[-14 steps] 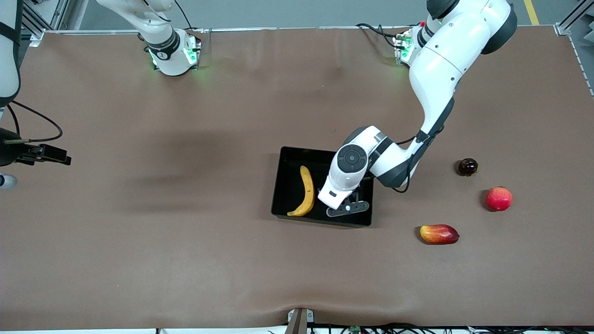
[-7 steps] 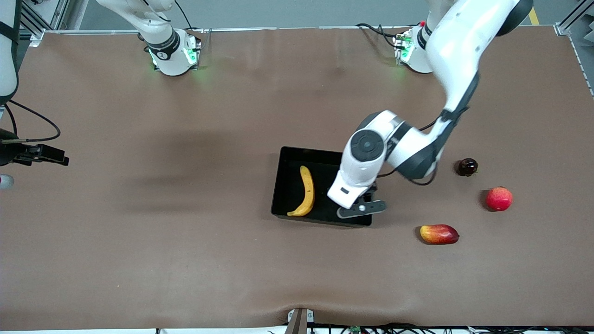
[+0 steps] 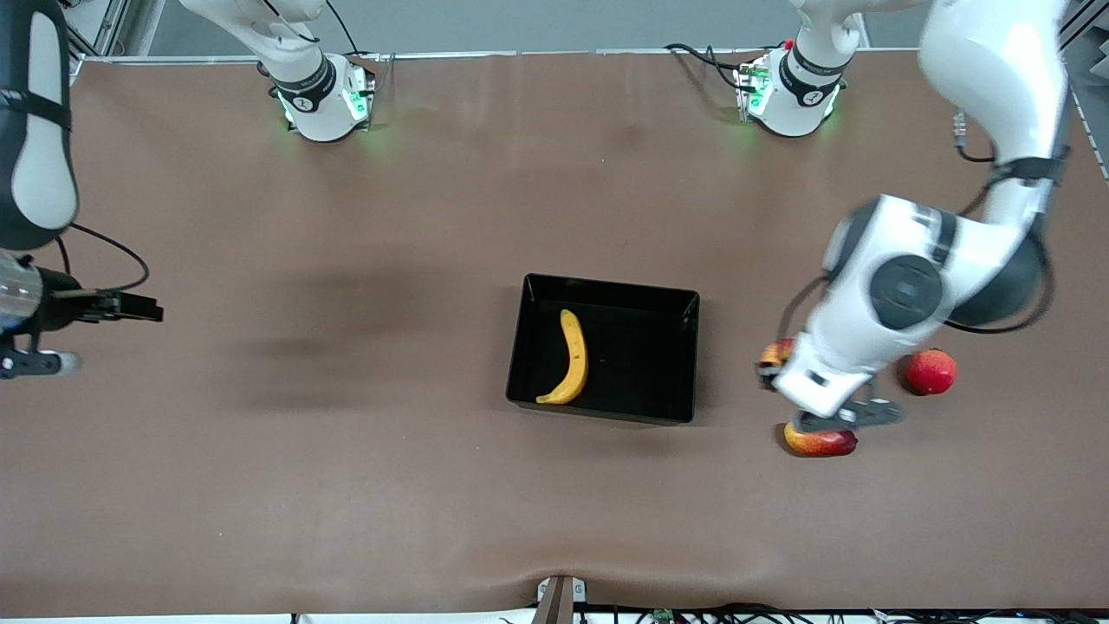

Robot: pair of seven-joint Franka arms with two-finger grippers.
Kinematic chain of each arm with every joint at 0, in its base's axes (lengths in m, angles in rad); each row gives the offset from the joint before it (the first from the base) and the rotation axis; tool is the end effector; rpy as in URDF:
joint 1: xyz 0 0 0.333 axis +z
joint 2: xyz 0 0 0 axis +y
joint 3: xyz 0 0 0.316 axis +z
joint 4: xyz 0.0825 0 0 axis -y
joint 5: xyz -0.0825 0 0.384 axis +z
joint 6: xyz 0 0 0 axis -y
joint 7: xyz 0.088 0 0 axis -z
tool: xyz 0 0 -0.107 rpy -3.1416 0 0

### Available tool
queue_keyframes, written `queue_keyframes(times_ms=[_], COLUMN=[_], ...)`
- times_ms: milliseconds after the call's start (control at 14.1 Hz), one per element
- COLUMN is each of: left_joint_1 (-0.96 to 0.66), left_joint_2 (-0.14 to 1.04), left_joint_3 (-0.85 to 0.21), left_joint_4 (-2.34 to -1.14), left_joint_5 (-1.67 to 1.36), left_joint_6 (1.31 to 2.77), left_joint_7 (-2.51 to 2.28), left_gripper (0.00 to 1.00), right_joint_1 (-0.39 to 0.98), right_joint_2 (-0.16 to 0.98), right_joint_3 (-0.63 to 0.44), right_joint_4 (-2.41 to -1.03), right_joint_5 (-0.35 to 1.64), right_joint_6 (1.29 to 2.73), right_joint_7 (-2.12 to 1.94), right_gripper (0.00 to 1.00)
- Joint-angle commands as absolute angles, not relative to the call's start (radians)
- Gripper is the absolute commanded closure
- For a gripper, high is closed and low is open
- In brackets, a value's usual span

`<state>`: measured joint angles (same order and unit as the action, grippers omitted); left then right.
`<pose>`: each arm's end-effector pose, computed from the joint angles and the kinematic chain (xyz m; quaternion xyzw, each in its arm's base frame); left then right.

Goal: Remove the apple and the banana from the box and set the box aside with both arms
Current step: 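Carry the apple out and set it beside the plum, open left gripper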

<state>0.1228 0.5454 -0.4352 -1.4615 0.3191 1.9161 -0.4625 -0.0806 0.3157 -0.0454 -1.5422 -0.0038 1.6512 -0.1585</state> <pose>0.6811 -0.1424 0.3849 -0.9981 -0.0437 0.0027 0.0423 0.6276 -0.0767 0.4556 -0.9945 -0.0169 0.1032 0.0057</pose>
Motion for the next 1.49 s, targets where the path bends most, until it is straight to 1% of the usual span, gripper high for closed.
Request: queue_keyframes(times_ms=[0,71,213,356,569,640,711,782,924,1067,1209,1280,1422], left_joint_1=[0.216,0.242,0.294,0.325,0.347,0.350,0.347,0.348,0.339,0.341,0.327,0.301,0.217], left_joint_2=[0.546,0.551,0.551,0.555,0.612,0.621,0.614,0.588,0.531,0.499,0.494,0.497,0.512], left_joint_3=[-0.443,-0.443,-0.442,-0.442,-0.434,-0.434,-0.434,-0.437,-0.452,-0.536,-0.633,-0.664,-0.690], left_joint_4=[-1.522,-1.576,-1.713,-1.805,-1.809,-1.802,-1.802,-1.801,-1.792,-1.752,-1.688,-1.663,-1.638], left_joint_5=[0.321,0.321,0.333,0.344,0.389,0.415,0.432,0.436,0.422,0.414,0.416,0.416,0.416], left_joint_6=[1.922,1.968,2.109,2.204,2.230,2.230,2.230,2.221,2.208,2.145,2.080,2.062,2.060], left_joint_7=[-0.375,-0.374,-0.373,-0.370,-0.373,-0.377,-0.388,-0.388,-0.387,-0.458,-0.565,-0.607,-0.681], left_gripper=[1.00,1.00,1.00,1.00,1.00,0.73,0.11,0.00,0.00,0.00,0.00,0.00,0.00], right_joint_1=[-0.010,-0.008,-0.021,-0.067,-0.061,-0.057,-0.043,-0.043,-0.040,-0.040,-0.038,-0.038,-0.038], right_joint_2=[0.311,0.311,0.333,0.353,0.350,0.348,0.344,0.344,0.344,0.344,0.338,0.336,0.331], right_joint_3=[-0.041,-0.041,-0.046,-0.046,-0.046,-0.040,-0.040,-0.040,-0.040,-0.040,-0.040,-0.040,-0.040], right_joint_4=[-1.543,-1.543,-1.532,-1.500,-1.509,-1.512,-1.511,-1.512,-1.513,-1.516,-1.548,-1.560,-1.562], right_joint_5=[-0.018,-0.018,-0.029,-0.044,-0.029,-0.023,-0.003,0.023,0.049,0.051,0.077,0.099,0.126], right_joint_6=[1.635,1.641,1.652,1.728,1.726,1.698,1.681,1.669,1.644,1.643,1.646,1.646,1.646], right_joint_7=[-0.169,-0.172,-0.176,-0.205,-0.209,-0.204,-0.184,-0.140,-0.123,-0.121,-0.121,-0.121,-0.112], right_gripper=[0.00,0.00,0.00,0.00,0.00,0.00,0.00,0.00,0.00,0.00,0.00,0.00,0.00])
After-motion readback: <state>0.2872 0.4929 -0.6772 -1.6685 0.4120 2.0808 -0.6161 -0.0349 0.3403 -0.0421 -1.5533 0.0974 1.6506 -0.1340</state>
